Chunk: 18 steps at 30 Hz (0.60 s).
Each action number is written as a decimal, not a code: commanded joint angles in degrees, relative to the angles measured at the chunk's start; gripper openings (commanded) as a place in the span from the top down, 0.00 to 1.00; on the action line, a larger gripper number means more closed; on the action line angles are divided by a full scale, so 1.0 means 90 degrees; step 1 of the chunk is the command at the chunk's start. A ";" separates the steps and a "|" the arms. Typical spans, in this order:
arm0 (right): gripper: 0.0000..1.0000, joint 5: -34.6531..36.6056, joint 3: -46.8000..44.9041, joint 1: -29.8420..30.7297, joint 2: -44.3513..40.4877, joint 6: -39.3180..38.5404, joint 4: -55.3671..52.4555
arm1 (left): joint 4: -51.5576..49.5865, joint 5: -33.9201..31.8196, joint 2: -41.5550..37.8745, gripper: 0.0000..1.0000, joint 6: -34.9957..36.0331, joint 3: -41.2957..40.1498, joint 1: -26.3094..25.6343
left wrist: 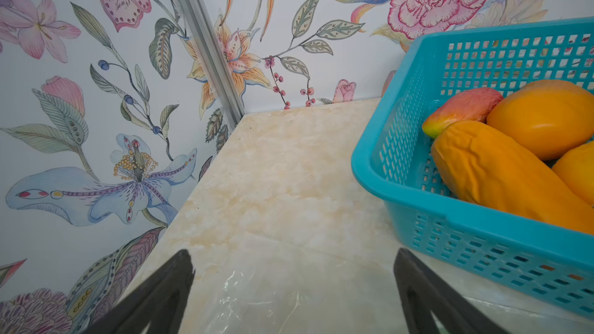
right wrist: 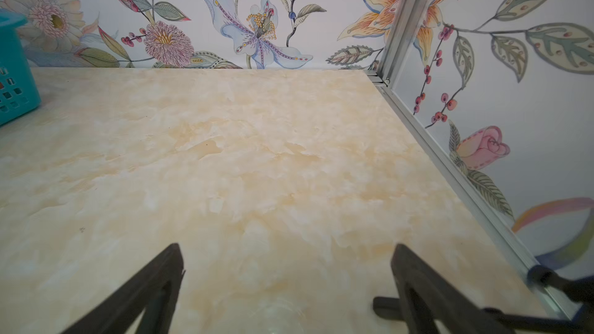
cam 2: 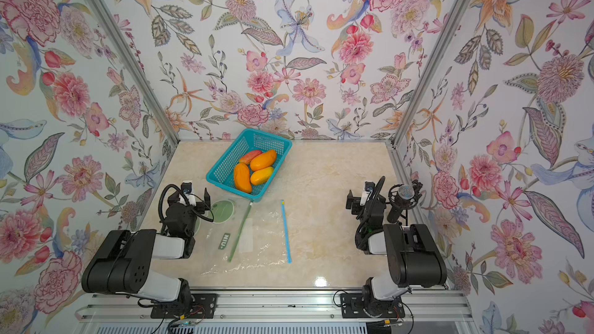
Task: Place the mango in a zip-top bag and seal the zipper
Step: Move the basket to the center of the board.
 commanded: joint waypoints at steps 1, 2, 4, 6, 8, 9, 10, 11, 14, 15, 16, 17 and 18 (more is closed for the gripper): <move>0.00 -0.0047 0.0104 0.0005 0.0026 0.0011 0.0055 | 0.0101 0.0081 0.0017 0.01 0.0001 0.0087 -0.0052; 0.00 -0.0048 0.0106 -0.0005 0.0026 0.0012 0.0053 | 0.0097 0.0088 0.0018 0.01 0.0001 0.0087 -0.0052; 0.00 -0.0058 0.0102 -0.0005 0.0026 0.0009 0.0053 | 0.0093 0.0082 0.0012 0.01 0.0001 0.0087 -0.0052; 0.00 -0.0059 0.0101 -0.0005 0.0013 0.0012 0.0053 | 0.0093 0.0086 0.0017 0.01 0.0001 0.0087 -0.0052; 0.00 -0.0058 0.0101 -0.0005 0.0019 0.0011 0.0053 | 0.0093 0.0081 0.0016 0.01 0.0001 0.0087 -0.0052; 0.00 -0.0058 0.0098 -0.0005 0.0019 0.0012 0.0053 | 0.0093 0.0086 0.0018 0.01 -0.0002 0.0087 -0.0052; 0.00 -0.0058 0.0090 -0.0005 0.0016 0.0001 0.0063 | 0.0096 0.0082 0.0010 0.01 0.0001 0.0092 -0.0052; 0.00 -0.0058 0.0096 -0.0005 0.0012 0.0003 0.0063 | 0.0095 0.0088 0.0017 0.01 0.0001 0.0087 -0.0052; 0.00 -0.0050 0.0077 -0.0005 -0.0005 0.0002 0.0086 | 0.0093 0.0085 0.0027 0.01 0.0001 0.0087 -0.0054; 0.00 -0.0046 0.0084 -0.0005 -0.0061 0.0012 0.0011 | 0.0094 0.0082 0.0022 0.01 0.0001 0.0087 -0.0052; 0.00 -0.0058 0.0095 -0.0005 -0.0140 0.0012 -0.0064 | 0.0093 0.0085 0.0016 0.01 0.0001 0.0087 -0.0047; 0.00 -0.0063 0.0085 -0.0005 -0.0199 0.0012 -0.0097 | 0.0093 0.0082 0.0015 0.01 0.0001 0.0087 -0.0052; 0.00 -0.0068 0.0072 -0.0005 -0.0253 0.0012 -0.0117 | 0.0103 0.0089 0.0012 0.01 0.0001 0.0087 -0.0052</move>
